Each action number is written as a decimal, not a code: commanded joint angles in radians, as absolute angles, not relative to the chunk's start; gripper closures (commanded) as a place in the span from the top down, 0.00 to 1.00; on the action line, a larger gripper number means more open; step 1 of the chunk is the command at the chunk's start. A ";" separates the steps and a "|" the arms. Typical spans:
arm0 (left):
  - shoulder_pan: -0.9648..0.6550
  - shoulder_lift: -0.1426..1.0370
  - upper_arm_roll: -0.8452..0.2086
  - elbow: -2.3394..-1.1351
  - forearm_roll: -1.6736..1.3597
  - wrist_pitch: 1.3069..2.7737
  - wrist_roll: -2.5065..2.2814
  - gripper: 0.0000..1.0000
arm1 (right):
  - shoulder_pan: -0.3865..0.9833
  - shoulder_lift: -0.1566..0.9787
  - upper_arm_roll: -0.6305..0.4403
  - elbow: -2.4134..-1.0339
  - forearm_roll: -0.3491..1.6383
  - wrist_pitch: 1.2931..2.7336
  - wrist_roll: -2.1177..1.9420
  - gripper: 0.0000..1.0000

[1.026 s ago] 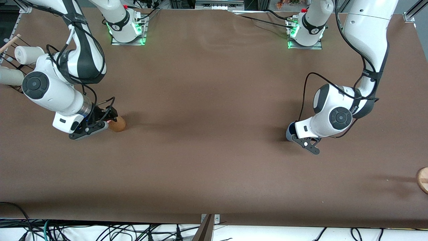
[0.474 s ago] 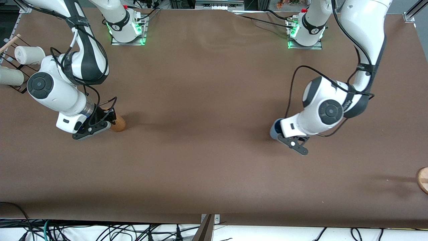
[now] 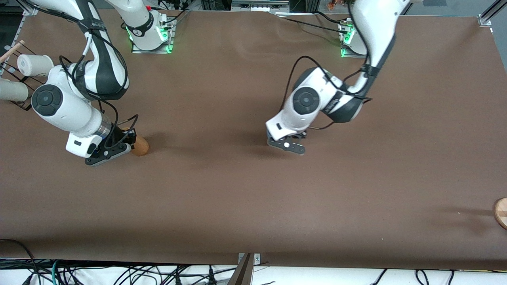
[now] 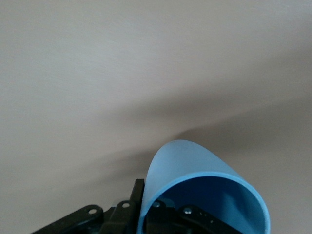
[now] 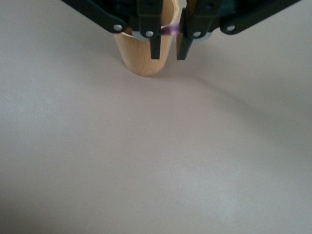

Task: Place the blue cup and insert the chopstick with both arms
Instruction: 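Carry the blue cup toward the table middle while the right gripper grasps the chopstick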

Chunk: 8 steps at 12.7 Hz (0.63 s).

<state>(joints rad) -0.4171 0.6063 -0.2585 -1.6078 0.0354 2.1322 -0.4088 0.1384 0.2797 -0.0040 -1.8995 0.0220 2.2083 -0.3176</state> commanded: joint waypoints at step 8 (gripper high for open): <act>-0.494 0.692 -0.239 -1.482 0.060 2.111 -0.569 1.00 | 0.138 0.212 0.002 -1.899 0.015 2.204 -0.374 0.00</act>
